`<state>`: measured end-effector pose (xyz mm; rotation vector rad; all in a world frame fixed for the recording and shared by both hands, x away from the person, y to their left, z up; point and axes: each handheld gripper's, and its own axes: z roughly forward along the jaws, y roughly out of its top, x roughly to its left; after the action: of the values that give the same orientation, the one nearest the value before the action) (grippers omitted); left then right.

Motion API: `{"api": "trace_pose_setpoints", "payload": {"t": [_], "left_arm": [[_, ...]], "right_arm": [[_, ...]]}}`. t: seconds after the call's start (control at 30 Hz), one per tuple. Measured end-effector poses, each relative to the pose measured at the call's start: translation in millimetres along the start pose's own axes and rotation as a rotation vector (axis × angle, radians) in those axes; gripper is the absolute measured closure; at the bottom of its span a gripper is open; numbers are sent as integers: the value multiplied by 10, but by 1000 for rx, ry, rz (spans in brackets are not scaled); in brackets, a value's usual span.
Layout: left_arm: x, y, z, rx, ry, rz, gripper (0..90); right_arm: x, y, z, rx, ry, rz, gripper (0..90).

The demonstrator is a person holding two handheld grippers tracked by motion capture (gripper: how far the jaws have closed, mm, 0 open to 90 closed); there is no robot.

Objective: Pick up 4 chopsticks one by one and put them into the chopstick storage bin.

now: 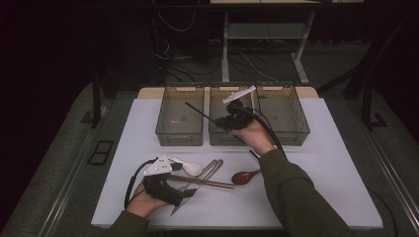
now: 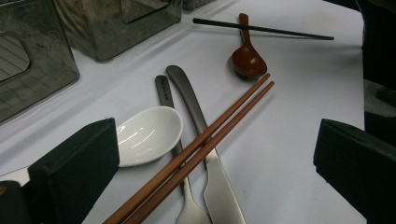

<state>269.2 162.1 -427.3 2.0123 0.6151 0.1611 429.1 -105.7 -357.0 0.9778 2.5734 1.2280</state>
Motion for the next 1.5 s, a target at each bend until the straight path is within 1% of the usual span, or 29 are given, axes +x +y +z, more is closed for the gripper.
{"api": "trace_pose_setpoints", "payload": {"t": [0.2,0.33,0.37,0.47,0.63,0.8,0.97,1.03,1.1,1.13,1.2,1.23,1.33,1.5], "left_arm": [[-9,5,-3,-6,-4,1,0],[-12,9,-6,-11,-7,-2,0],[-7,11,-9,-10,-6,6,0],[-13,14,-13,-12,-9,6,0],[-14,14,-14,-13,-12,1,0],[-6,16,-24,-20,-14,7,0],[-5,16,-36,-24,-12,-1,0],[-4,15,-37,-27,-14,-4,0],[-2,15,-38,-27,-14,-3,0],[-2,16,-38,-28,-14,-4,0],[-1,15,-39,-27,-15,-3,0],[-1,15,-39,-27,-15,-4,0],[-1,15,-41,-30,-15,-6,0],[-1,16,-43,-32,-15,-5,0]], "right_arm": [[35,182,160,25,-12,-4,854],[47,269,256,33,-19,-1,854],[49,288,284,36,-21,1,854],[56,347,388,49,-25,5,854],[65,436,546,69,-41,10,854],[81,548,709,90,-61,9,854],[115,658,844,109,-81,11,854],[125,688,899,118,-89,16,854],[133,709,955,131,-96,11,854],[140,720,980,133,-100,21,854],[138,735,1020,142,-98,10,854],[146,746,1043,144,-103,23,854],[142,761,1088,156,-117,19,854],[118,783,1141,169,-133,34,850]]}}
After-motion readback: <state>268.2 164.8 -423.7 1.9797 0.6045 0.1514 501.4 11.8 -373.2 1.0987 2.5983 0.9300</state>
